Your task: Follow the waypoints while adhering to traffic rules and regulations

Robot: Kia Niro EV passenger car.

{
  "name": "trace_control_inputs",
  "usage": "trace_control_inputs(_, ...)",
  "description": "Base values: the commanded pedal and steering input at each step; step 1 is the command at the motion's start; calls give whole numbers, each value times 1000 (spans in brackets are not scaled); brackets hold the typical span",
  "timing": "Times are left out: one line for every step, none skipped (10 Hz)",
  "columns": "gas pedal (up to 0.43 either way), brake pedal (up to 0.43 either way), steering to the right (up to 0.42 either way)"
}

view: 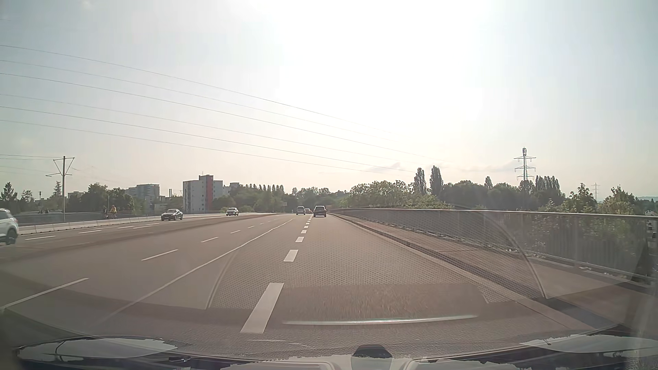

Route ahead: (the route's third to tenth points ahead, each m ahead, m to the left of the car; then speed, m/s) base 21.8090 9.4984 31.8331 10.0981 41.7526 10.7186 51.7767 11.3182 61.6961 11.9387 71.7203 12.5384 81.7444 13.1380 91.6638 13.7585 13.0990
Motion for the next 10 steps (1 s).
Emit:
trace_control_inputs(79, 0, -8)
trace_control_inputs(87, 0, -8)
trace_control_inputs(87, 0, -8)
trace_control_inputs(87, 0, -8)
trace_control_inputs(87, 0, -8)
trace_control_inputs(87, 0, -8)
trace_control_inputs(87, 0, -8)
trace_control_inputs(87, 0, -8)
trace_control_inputs(87, 0, -8)
trace_control_inputs(87, 0, -8)
